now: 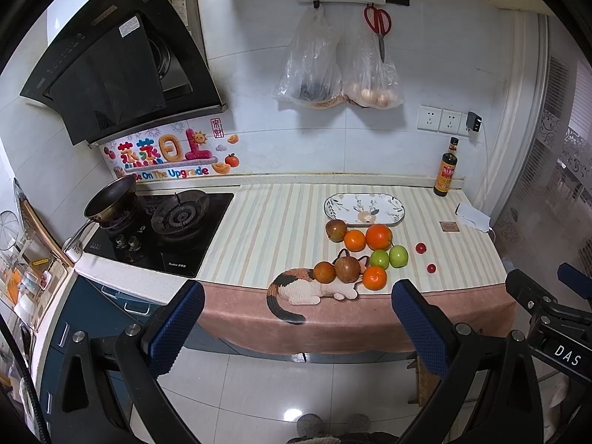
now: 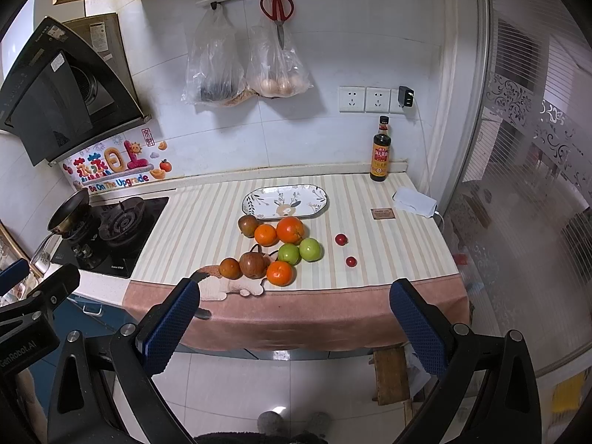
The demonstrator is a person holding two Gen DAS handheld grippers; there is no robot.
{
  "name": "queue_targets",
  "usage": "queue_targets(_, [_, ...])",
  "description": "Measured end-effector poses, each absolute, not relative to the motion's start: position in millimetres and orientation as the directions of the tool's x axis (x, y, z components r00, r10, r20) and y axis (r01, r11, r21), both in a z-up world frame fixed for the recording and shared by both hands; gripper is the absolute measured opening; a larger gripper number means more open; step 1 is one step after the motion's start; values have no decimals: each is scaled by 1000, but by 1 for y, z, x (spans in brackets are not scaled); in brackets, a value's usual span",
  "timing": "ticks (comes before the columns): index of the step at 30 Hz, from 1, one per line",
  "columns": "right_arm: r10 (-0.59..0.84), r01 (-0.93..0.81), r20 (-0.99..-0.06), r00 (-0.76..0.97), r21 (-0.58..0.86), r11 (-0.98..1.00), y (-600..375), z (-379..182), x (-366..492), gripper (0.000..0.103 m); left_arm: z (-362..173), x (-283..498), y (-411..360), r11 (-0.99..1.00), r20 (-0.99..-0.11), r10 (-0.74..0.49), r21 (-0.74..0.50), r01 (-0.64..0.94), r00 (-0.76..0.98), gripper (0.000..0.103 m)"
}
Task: Organize fruits
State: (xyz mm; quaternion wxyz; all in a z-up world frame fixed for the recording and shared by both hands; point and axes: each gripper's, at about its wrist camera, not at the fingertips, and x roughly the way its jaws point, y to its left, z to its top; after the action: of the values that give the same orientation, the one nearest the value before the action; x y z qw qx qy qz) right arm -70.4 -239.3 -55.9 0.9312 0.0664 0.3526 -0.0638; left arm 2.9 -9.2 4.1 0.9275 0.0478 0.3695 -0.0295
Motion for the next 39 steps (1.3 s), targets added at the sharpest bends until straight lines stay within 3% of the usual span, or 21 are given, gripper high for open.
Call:
queue_targets(9, [-70, 171, -664, 744, 88, 981, -238, -54, -70, 103, 4, 3, 1, 994, -694, -24, 60, 91, 719, 103])
queue_targets(17, [6, 198, -670, 742, 228, 953, -242, -72, -49, 103, -21, 39, 18, 996, -682, 15, 73, 48, 731, 103])
queue_targets(22, [34, 244, -723, 690, 277, 929, -250, -107, -5, 103, -62, 92, 29, 996, -727, 47, 91, 28, 685, 103])
queue_targets(31, [110, 273, -831, 546, 301, 914, -277, -193, 108, 103, -175, 208, 13, 996, -925, 14, 44, 72, 379, 103])
queue_targets(39, [256, 245, -882, 395, 370, 896, -317, -284, 251, 103, -246, 319, -16, 1000, -985, 0, 0, -2, 172, 103])
